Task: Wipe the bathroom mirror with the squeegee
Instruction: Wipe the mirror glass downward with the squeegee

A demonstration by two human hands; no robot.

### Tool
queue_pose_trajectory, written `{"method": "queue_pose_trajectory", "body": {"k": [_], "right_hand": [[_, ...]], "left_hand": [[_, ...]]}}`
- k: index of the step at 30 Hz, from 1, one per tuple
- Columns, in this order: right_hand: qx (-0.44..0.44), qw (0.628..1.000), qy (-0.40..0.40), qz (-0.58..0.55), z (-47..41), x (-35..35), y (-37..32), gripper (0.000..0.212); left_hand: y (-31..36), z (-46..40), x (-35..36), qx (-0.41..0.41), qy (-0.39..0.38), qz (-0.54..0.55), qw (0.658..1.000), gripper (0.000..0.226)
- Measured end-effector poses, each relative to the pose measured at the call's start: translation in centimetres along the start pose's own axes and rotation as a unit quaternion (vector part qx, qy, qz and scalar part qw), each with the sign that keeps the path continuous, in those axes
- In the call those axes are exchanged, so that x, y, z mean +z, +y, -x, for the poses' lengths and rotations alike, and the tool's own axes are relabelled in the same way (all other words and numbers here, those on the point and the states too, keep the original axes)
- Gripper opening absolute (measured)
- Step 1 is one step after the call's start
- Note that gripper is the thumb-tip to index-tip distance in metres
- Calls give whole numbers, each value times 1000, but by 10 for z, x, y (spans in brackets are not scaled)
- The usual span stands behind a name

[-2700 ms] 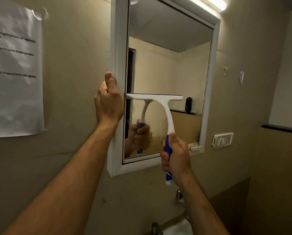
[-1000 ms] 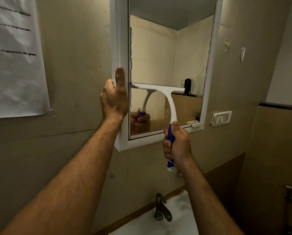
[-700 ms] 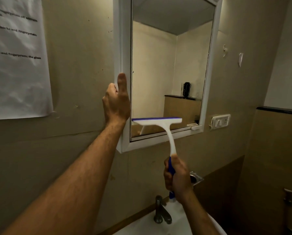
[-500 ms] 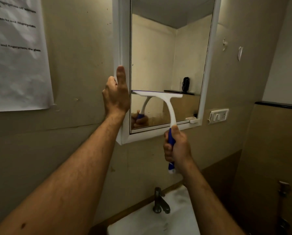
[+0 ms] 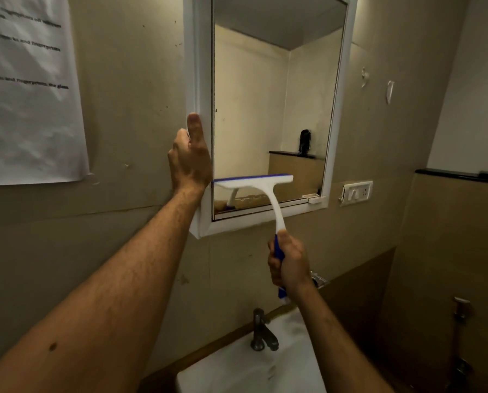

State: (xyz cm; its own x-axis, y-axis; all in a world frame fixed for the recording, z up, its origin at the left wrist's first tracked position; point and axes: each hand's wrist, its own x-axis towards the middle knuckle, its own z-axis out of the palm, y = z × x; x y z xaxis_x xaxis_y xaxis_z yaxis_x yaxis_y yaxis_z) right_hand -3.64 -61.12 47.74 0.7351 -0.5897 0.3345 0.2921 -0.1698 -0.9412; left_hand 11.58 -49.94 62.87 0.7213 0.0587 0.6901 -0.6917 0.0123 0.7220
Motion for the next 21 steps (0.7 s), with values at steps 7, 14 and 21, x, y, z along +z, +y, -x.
{"method": "queue_pose_trajectory", "body": {"k": [7, 14, 21], "right_hand": [[32, 999, -1, -7, 8, -1, 17, 43], [59, 998, 3, -9, 21, -4, 35, 43], [14, 1000, -5, -24, 2, -1, 3, 44]], "left_hand": [[-2, 1, 1, 3, -9, -3, 1000, 60], [-1, 3, 0, 1, -9, -11, 1000, 38], [3, -2, 1, 2, -7, -3, 1000, 45]]}}
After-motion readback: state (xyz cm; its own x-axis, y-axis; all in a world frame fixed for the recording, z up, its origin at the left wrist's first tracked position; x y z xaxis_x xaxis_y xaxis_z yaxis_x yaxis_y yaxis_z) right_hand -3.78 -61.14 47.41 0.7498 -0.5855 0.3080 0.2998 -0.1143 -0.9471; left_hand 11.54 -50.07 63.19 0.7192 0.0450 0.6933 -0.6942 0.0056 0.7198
